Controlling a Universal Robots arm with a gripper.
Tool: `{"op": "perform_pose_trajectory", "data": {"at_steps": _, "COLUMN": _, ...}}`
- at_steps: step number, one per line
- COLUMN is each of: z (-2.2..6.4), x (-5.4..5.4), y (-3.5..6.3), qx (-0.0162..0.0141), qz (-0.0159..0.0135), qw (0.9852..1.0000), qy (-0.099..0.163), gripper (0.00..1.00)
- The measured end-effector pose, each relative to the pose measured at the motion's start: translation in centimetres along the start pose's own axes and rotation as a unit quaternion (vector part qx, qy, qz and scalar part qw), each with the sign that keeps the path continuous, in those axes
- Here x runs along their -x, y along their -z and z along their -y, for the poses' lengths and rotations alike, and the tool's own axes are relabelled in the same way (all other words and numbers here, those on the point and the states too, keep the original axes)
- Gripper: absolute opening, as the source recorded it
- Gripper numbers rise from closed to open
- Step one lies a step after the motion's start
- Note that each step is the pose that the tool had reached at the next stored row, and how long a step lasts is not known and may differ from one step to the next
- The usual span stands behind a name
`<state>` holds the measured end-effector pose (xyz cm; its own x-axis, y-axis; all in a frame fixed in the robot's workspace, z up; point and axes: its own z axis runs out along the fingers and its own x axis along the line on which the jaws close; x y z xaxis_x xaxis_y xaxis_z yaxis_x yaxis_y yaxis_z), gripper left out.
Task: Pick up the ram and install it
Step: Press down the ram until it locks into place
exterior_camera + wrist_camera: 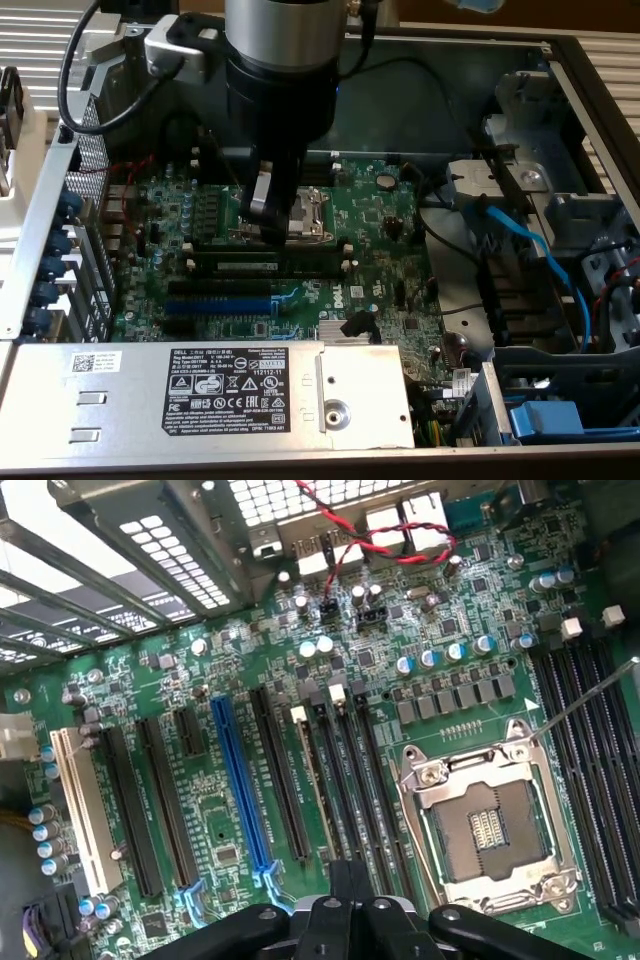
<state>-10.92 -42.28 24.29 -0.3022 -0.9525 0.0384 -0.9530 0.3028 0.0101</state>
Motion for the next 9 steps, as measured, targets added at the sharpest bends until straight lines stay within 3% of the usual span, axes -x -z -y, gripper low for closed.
{"op": "perform_pose_trajectory", "data": {"at_steps": 4, "z": 0.0, "x": 0.0, "y": 0.0, "qx": 0.0013, "qz": 0.0003, "qw": 0.9994, "qy": -0.034, "gripper": 0.1}}
{"op": "perform_pose_trajectory", "data": {"at_steps": 9, "z": 0.0, "x": -0.01, "y": -0.01, "qx": 0.003, "qz": 0.0007, "qw": 0.997, "qy": -0.077, "gripper": 0.1}}
